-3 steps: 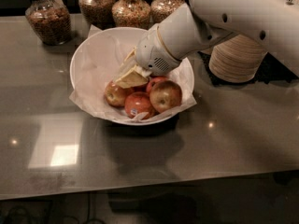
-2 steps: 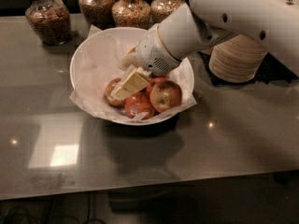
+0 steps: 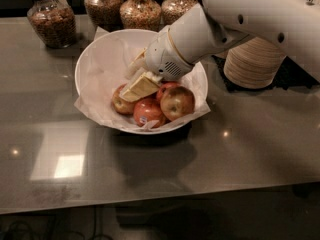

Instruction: Pick apple from white bowl

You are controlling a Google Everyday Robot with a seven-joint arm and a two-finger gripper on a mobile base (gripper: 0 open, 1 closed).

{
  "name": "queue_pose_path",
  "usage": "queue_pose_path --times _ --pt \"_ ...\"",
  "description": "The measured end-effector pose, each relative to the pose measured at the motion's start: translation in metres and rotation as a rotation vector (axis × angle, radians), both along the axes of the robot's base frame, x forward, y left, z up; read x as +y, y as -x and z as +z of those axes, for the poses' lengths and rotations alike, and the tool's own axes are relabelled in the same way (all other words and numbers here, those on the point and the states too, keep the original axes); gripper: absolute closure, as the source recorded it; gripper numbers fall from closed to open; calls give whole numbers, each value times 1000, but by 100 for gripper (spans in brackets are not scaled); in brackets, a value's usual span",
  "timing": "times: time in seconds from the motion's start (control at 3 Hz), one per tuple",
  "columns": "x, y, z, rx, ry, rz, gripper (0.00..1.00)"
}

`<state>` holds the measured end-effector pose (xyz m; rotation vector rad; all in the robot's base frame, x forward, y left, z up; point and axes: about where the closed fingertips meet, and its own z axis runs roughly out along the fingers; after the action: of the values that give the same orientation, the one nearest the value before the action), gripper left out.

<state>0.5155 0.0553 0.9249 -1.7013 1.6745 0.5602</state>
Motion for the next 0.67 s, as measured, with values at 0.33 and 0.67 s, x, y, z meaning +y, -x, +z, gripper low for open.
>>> queue_pose_path --times 0.33,0.67 --pt "0 0 0 0 0 0 70" --pt "0 0 0 0 0 0 51"
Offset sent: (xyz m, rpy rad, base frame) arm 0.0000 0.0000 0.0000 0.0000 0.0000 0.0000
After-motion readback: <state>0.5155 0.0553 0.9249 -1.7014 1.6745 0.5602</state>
